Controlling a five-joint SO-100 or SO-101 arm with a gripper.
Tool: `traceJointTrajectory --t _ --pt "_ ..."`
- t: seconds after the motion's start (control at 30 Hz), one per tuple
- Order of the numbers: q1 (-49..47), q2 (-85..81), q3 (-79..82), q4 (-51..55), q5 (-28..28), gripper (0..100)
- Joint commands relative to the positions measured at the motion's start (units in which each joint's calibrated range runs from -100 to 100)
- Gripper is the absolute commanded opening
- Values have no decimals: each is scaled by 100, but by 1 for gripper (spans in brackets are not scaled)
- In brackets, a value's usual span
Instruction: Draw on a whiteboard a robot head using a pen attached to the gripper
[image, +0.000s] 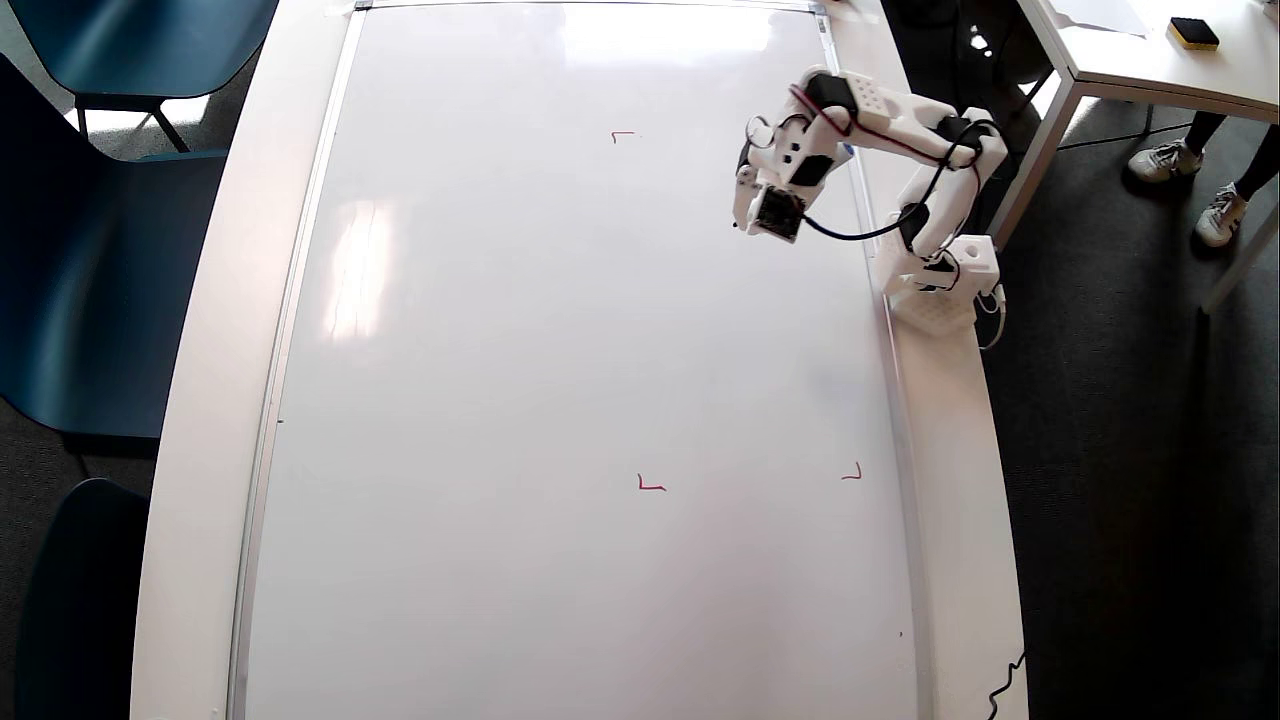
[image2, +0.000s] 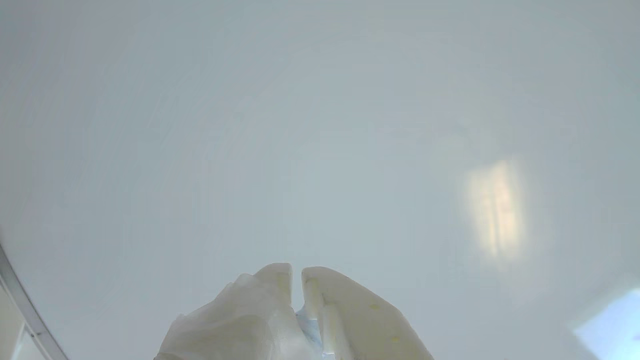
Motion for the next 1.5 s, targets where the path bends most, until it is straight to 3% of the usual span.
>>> traceJointTrajectory --t 0.0,0.47,0.8,1.47 --pt "237 757 -489 -11 -29 1" --pt "384 3407 -2713 -11 -29 1" --pt "-191 3801 -2940 -80 -29 1" --pt "-80 4690 -3403 -393 -29 1"
